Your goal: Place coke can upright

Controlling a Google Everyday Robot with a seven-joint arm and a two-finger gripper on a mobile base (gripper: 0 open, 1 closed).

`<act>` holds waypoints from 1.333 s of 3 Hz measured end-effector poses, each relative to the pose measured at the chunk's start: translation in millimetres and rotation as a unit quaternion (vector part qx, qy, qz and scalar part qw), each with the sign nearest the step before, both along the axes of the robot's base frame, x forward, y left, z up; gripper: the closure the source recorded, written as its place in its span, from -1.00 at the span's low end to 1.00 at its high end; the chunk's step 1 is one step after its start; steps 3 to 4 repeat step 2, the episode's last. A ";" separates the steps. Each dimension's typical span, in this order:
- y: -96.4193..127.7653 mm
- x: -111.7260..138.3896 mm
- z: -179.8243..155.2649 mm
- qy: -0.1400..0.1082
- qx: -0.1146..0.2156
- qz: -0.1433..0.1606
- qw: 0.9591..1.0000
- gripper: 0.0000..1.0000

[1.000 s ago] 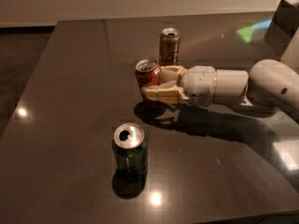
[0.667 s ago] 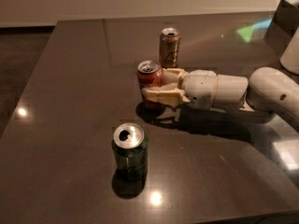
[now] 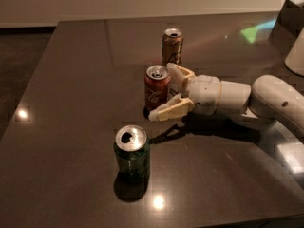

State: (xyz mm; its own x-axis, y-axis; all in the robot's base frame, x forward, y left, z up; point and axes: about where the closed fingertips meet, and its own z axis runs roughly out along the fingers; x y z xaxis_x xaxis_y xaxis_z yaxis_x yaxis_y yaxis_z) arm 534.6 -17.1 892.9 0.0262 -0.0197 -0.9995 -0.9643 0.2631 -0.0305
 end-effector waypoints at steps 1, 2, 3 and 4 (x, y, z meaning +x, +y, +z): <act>0.1 0.0 0.0 0.000 0.000 0.000 1.000 -1.00; 2.1 -3.7 14.9 -0.012 -0.011 0.020 1.000 -1.00; 2.1 -3.7 14.9 -0.012 -0.011 0.020 1.000 -1.00; 2.1 -3.7 14.9 -0.012 -0.011 0.020 1.000 -1.00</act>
Offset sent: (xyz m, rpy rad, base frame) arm -0.0100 0.0002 0.0451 -0.0685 -0.0744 0.1148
